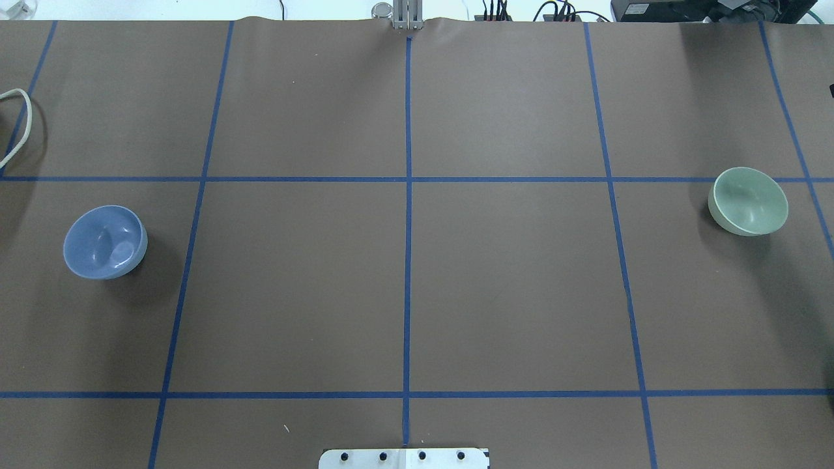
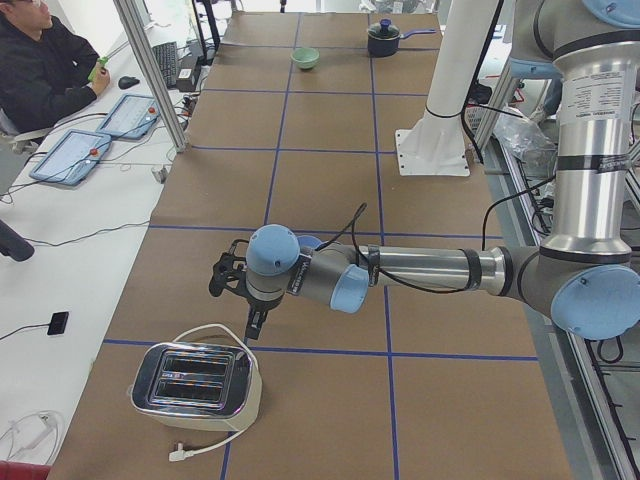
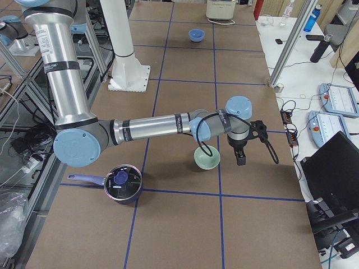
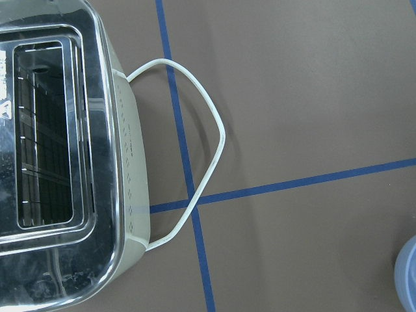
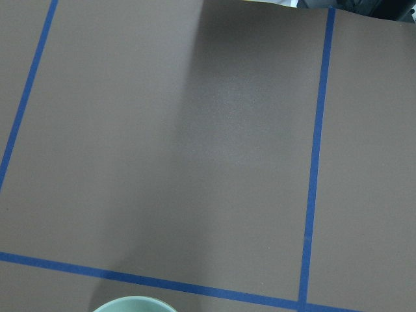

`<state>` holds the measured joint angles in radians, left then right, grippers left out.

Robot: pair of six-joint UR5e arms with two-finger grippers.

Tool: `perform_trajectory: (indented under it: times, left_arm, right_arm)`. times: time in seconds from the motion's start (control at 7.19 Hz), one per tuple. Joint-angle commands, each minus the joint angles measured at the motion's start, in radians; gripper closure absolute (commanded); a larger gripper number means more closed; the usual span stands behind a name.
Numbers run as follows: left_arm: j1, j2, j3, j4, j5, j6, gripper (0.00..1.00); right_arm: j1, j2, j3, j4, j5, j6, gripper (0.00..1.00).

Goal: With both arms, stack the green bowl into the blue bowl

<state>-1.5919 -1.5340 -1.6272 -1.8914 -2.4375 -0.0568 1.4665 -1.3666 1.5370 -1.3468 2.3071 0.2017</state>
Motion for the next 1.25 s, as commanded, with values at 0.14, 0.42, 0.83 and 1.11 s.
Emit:
perform_trajectory:
  times: [0.14, 0.42, 0.83, 1.11]
  left_arm:
    - [0.001, 0.012, -0.011, 0.000, 0.000, 0.000, 0.02]
    - [0.000, 0.026, -0.031, 0.000, 0.000, -0.002, 0.02]
    - [0.007, 0.025, -0.040, -0.009, 0.000, -0.085, 0.02]
    - [0.077, 0.028, -0.037, -0.090, 0.002, -0.225, 0.03]
  right_arm:
    - [-0.008, 0.004, 0.000, 0.003, -0.011, 0.007, 0.00]
    - [-0.025, -0.003, 0.005, 0.005, -0.042, 0.024, 0.00]
    - [-0.028, -0.071, 0.035, 0.058, -0.032, 0.074, 0.00]
    - [-0.112, -0.103, 0.017, 0.058, -0.046, 0.091, 0.00]
